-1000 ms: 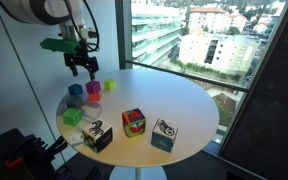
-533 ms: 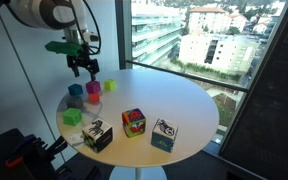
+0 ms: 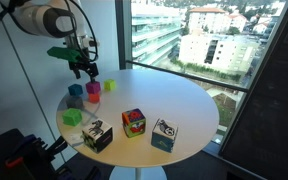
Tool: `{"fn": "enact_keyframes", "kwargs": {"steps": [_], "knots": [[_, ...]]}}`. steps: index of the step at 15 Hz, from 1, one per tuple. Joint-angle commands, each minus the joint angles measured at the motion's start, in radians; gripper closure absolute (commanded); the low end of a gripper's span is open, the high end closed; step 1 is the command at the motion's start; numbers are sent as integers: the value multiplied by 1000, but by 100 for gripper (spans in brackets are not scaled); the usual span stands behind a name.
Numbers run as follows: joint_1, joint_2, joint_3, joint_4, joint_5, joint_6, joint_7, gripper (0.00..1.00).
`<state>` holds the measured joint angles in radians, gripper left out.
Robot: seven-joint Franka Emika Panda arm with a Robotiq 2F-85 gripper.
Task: Put the pink block on the table then place the grey block on top of the pink block and orange block
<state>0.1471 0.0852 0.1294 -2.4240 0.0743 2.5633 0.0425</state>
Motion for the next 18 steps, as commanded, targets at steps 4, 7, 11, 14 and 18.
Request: {"fn": "enact_keyframes", "kwargs": {"steps": [4,7,11,14,18], "knots": [[-2,6,4,1,-1,7,13,0],[-2,6,4,1,0,7,13,0],[3,18,2,18,-20,13,41,0],[5,23,3,29,-21,6,45,0],[12,32,3,50,-33,-4,61,0]]}}
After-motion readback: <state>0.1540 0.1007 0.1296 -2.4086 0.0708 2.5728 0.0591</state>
